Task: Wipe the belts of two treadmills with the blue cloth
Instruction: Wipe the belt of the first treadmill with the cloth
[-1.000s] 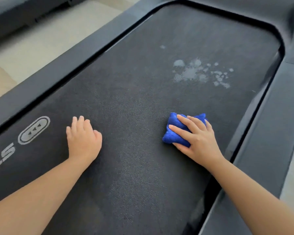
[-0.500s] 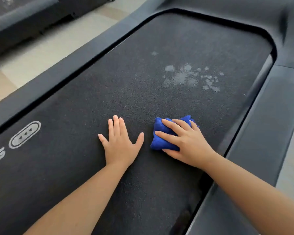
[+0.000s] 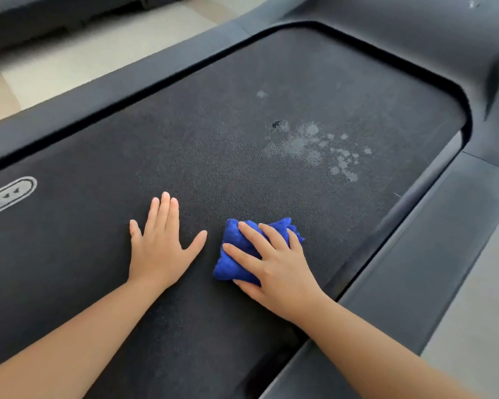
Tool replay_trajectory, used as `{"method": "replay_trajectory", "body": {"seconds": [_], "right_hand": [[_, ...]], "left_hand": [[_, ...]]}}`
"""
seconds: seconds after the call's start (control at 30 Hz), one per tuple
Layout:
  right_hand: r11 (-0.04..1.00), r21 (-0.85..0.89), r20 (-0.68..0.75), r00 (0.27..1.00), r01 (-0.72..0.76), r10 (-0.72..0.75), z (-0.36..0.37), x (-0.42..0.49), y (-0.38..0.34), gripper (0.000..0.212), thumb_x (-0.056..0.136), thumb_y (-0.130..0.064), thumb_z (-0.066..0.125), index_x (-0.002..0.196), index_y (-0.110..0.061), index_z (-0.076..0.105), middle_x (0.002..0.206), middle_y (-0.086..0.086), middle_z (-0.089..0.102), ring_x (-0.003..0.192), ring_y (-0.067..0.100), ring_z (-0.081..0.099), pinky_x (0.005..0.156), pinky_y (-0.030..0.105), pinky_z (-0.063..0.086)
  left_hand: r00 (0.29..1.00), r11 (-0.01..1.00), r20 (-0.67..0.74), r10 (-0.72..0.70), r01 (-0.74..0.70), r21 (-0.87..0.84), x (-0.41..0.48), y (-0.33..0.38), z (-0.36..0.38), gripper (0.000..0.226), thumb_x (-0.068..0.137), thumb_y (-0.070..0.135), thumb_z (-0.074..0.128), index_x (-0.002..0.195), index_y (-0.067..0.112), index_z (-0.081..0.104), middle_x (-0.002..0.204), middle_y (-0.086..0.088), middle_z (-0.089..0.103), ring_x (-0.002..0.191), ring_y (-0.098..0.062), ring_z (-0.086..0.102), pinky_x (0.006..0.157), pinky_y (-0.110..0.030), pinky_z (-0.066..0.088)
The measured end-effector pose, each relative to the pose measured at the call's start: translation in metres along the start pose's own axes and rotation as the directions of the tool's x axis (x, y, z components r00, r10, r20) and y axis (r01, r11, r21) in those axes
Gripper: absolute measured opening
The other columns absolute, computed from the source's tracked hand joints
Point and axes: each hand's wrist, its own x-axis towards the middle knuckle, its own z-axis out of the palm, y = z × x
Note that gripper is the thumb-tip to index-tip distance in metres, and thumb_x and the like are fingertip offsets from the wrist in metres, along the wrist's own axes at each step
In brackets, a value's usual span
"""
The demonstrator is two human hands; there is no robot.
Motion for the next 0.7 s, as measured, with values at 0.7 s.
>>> {"method": "replay_trajectory", "body": {"seconds": [0.7], "right_hand": [[0.995,-0.005,-0.083,0.992,-0.096,0.095,-0.015,0.012,0.127,0.048,0.078,-0.047,0.046,0.115,-0.024,0.067,0.127,0.013,0.057,0.106,0.035,0.054,0.079,0.061,0.043]], "left_hand": [[0.983,0.982,0.034,-0.18,0.177,0.07,0.003,0.026,-0.007,0.075,0.092,0.052,0.031,0.147,0.006,0.013,0.157,-0.006,0.0,0.144,-0.022,-0.002,0.113,-0.052,0.012]]}}
